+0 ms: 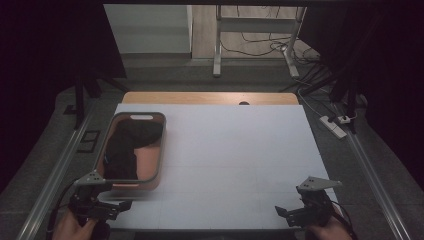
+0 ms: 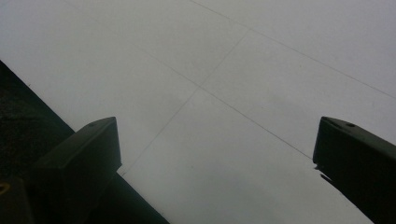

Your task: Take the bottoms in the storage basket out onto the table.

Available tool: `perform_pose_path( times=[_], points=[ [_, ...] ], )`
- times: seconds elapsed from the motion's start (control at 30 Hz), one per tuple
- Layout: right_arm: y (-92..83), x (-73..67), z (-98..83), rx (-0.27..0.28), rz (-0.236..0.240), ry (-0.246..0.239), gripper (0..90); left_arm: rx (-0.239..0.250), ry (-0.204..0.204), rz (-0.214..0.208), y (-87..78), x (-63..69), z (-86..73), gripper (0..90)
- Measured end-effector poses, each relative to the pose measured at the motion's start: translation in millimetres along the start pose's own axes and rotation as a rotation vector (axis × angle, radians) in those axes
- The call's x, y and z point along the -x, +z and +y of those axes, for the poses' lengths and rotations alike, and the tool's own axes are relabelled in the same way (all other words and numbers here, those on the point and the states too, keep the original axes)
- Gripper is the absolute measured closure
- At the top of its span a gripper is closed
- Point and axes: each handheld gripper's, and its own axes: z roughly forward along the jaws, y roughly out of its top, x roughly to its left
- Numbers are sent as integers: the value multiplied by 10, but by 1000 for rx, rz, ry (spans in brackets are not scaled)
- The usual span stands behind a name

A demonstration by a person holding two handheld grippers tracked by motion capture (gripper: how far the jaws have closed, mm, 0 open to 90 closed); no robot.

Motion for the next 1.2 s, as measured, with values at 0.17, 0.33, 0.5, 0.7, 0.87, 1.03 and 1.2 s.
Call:
perform_pose_path(
  times=[0.17, 0.33, 0.5, 0.7, 0.87, 1.03, 1.2],
  points=[
    [3, -4, 0, -2, 2, -4, 12, -2, 0, 2, -8, -13, 29, 6],
    [9, -6, 2, -6, 5, -16, 13, -16, -2, 9, -2, -38, 50, 6],
    [11, -8, 3, -9, 6, -16, 12, -24, 11, 24, -1, -44, 80, 6],
    [13, -8, 3, -12, 8, -16, 13, -21, 24, 48, -21, -58, 143, 5],
    [17, -8, 4, -15, 10, -16, 13, -7, 38, 43, -25, -61, 195, 4],
    [19, -9, 5, -17, 10, -17, 13, 10, 26, 35, -41, -99, 238, 3],
    [21, -9, 5, -16, 9, -16, 13, 9, 24, 28, -52, -124, 259, 7]
  ],
)
